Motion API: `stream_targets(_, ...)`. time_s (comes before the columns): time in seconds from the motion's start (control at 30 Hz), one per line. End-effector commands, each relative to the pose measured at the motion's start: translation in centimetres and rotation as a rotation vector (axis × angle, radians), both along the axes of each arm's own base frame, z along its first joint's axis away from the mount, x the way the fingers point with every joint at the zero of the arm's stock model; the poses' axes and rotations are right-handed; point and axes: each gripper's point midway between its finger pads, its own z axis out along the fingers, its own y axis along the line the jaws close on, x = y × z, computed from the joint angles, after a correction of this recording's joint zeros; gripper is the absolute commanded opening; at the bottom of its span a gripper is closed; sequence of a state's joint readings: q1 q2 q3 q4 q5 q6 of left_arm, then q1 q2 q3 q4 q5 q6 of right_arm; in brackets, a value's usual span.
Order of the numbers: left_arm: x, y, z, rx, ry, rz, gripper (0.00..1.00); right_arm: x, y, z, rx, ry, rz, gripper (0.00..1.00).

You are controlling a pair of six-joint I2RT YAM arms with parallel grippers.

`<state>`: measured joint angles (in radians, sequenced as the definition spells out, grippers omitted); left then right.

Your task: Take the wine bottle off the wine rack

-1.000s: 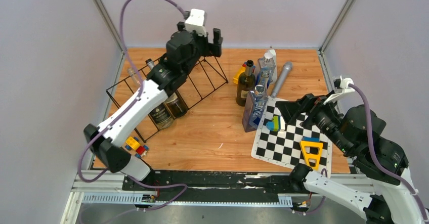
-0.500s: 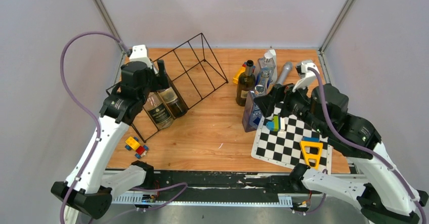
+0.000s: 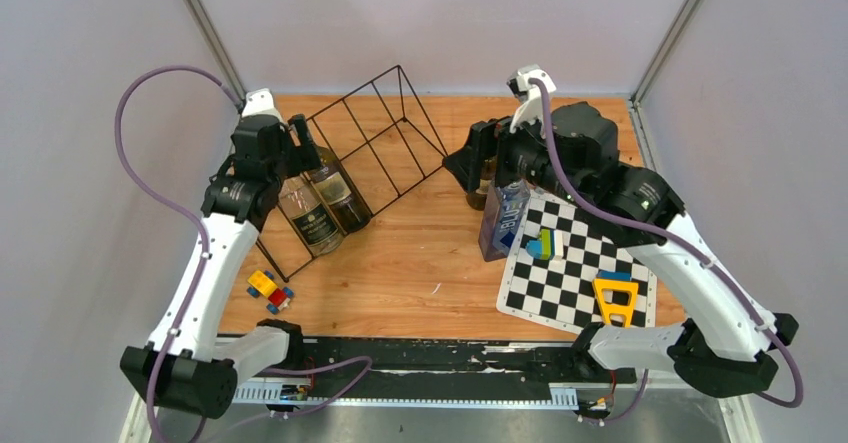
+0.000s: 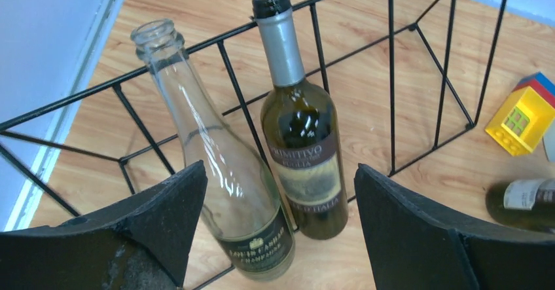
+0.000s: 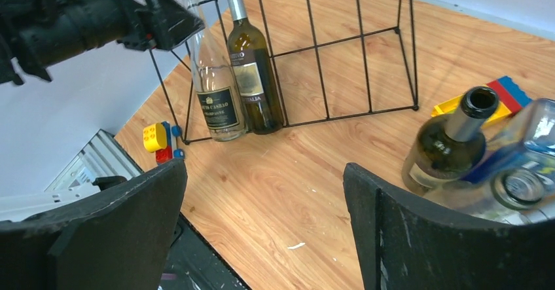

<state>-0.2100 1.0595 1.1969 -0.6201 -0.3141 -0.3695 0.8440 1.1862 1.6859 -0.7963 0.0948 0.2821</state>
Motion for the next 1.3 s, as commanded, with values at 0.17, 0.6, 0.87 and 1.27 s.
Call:
stream_targets(0.17,7.4,-0.1,0.1,-0.206,-0.058,-0.016,0.78,-1.0,1.3,1.9,0.109,-0.036,0.068,0.9)
stream_targets(0.6,11.6,0.6,-2.8,-0.19,-0.032,0.018,0.66,-1.7,0.0,1.5,0.114,-0.039,0.049,0.9)
stream_targets(0.87,12.6,1.6,-5.0,-0.163,0.001,0.05,0.63,-2.0,-0.3,1.4,0.116,-0.043,0.049,0.9)
stream_targets(1.27,13.7,2.6,-5.4,-0.13,-0.028,0.072,0.5,-2.3,-0.6,1.1,0.117,-0.04,0.049,0.9)
